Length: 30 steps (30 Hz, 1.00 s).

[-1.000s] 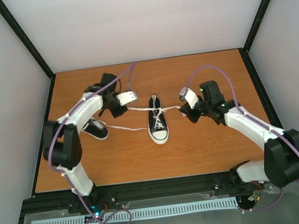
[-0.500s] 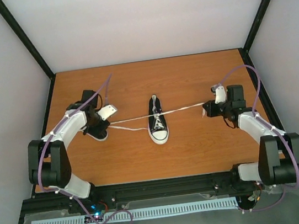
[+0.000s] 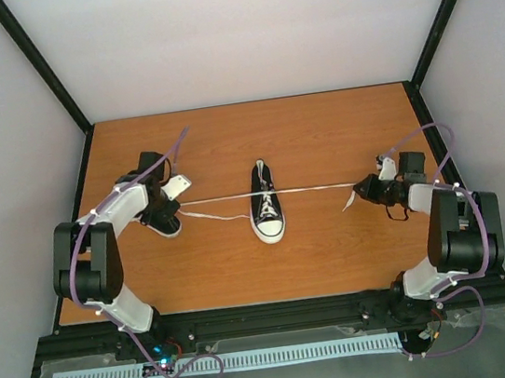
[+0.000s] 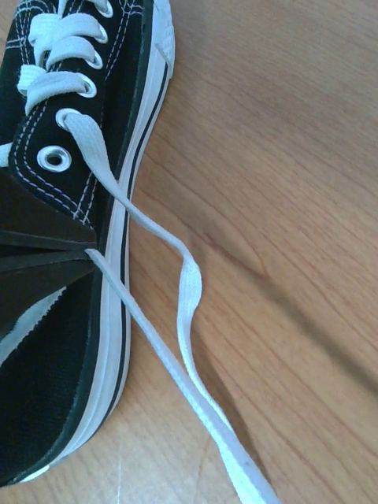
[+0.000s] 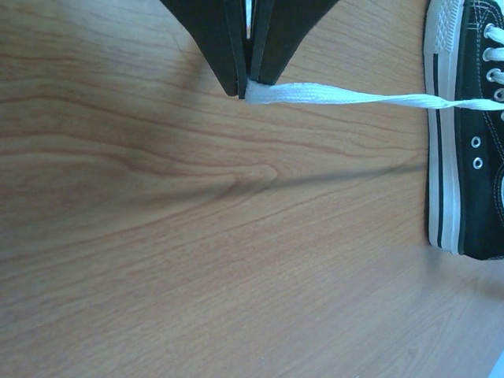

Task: Tie the shoes
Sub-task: Tie the shoelace on the shoe.

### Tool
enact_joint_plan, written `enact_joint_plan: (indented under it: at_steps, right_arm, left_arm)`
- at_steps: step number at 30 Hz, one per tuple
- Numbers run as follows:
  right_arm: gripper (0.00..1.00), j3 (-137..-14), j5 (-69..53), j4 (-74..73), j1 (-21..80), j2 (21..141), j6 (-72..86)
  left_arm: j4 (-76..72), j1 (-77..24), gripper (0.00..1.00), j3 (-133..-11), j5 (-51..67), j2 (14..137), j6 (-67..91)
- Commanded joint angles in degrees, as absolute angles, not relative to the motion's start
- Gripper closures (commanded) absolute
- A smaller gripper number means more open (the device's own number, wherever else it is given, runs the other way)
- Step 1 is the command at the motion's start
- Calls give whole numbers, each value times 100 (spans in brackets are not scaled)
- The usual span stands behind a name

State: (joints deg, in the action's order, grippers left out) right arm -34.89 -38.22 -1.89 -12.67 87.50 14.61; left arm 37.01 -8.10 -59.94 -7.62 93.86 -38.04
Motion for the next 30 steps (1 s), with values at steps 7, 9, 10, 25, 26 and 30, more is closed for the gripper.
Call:
enact_joint_plan:
  at_steps: [7, 9, 10, 25, 26, 30]
  right_arm:
    - [97, -3324, -3508, -7, -1345, 8683, 1520]
    - [97, -3316, -3494, -4, -1349, 8636, 1516]
    - [97, -3343, -3506, -52, -1342, 8626, 1489]
    - [92, -4905, -2416, -3116, 1514, 8249, 16]
    - [86, -4953, -2496, -3287, 1682, 8282, -45]
    - [65, -5126, -2989, -3435, 1926, 8014, -170]
  left_arm:
    - [3376, -694, 99, -6202, -1228, 9590, -3741]
    - [3409, -694, 99, -6203, -1043, 9580, -3675]
    - [3457, -694, 99, -6223, -857, 9554, -3643]
    - [5164, -697, 99, -6971, 3248, 7812, -3349]
    - [5328, -695, 99, -7064, 3455, 7750, -3394]
    - [6064, -695, 99, -7667, 4131, 7735, -3510]
